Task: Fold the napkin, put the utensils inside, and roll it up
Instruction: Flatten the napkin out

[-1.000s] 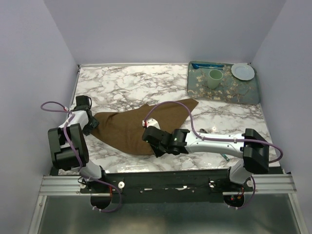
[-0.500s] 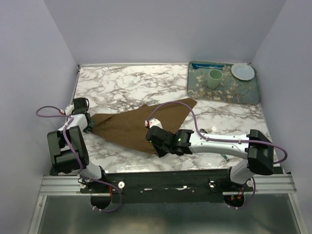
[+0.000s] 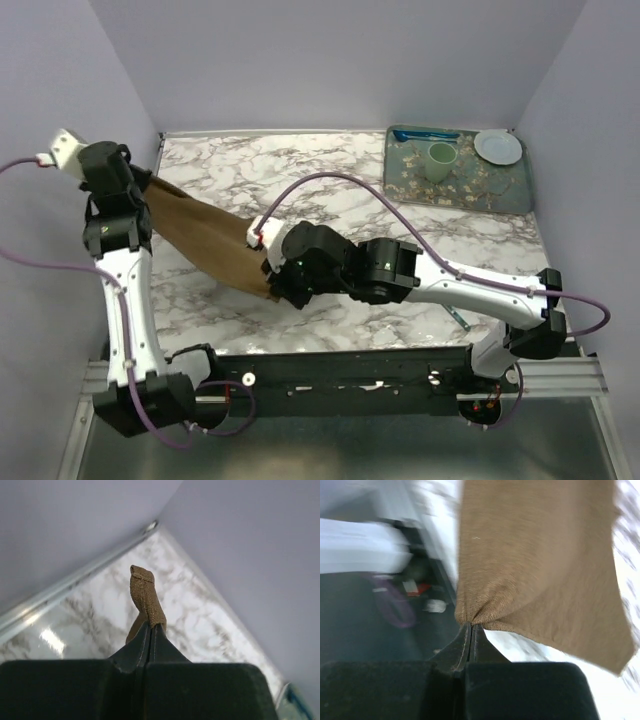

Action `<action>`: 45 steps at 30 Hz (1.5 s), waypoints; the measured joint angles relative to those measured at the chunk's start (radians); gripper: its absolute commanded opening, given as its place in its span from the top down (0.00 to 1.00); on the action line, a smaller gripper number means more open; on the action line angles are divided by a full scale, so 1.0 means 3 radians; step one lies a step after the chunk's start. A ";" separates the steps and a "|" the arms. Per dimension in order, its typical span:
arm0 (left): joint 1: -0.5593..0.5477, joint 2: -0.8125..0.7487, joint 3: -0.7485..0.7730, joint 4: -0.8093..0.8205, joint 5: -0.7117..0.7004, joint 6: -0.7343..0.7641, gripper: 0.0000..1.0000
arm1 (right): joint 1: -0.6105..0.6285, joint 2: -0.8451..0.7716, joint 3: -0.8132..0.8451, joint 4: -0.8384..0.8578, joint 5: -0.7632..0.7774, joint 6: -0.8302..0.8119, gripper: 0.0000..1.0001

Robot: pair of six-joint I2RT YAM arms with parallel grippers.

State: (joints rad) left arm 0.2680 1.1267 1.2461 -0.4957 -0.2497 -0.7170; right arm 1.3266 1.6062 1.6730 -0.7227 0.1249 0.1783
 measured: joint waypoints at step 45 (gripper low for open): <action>-0.1829 0.4349 0.2880 0.1199 0.0271 0.0902 0.01 | -0.2898 -0.0103 -0.2874 0.1682 -0.1483 0.0944 0.27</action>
State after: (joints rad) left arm -0.2806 2.4313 2.1101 -0.1360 -0.1684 -0.4465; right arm 0.4572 1.5753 0.8108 -0.2180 -0.3199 0.4614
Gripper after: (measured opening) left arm 0.667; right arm 0.394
